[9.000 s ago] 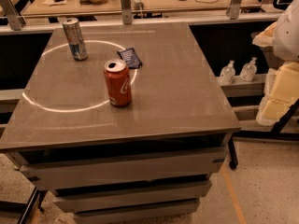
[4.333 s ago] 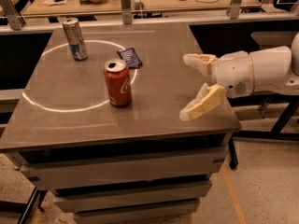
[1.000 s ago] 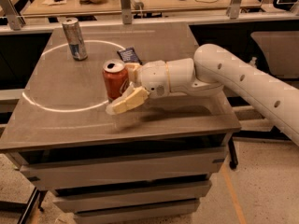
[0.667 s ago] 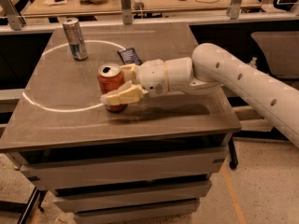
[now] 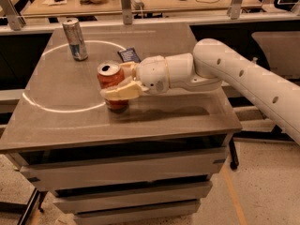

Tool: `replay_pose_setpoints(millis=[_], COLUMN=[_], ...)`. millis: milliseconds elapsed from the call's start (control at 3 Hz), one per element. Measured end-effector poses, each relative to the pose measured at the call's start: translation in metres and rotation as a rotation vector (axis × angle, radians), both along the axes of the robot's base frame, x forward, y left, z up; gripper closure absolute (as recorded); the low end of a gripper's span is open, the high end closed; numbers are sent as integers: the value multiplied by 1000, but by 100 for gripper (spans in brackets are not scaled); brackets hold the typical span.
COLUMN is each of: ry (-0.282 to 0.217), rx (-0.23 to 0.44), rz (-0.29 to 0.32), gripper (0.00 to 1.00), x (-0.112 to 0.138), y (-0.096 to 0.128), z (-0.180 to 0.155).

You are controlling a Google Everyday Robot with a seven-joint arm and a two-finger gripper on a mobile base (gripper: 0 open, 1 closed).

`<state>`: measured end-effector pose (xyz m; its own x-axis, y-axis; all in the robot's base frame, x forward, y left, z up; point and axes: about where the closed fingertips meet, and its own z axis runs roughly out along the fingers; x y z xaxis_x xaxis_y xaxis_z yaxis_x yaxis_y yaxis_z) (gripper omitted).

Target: Knock coke can over

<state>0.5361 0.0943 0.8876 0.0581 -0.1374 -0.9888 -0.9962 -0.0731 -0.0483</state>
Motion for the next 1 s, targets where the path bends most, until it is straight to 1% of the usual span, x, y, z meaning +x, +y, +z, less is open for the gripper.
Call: replay_pose_setpoints(millis=[333,667,1000], ry=[-56,-125,-171], rx=[-86,-240,-452], rz=[11,31,58], gripper=[100,100,100], x=[7,17,21], y=[-8,-21,-27], z=[28,63,87])
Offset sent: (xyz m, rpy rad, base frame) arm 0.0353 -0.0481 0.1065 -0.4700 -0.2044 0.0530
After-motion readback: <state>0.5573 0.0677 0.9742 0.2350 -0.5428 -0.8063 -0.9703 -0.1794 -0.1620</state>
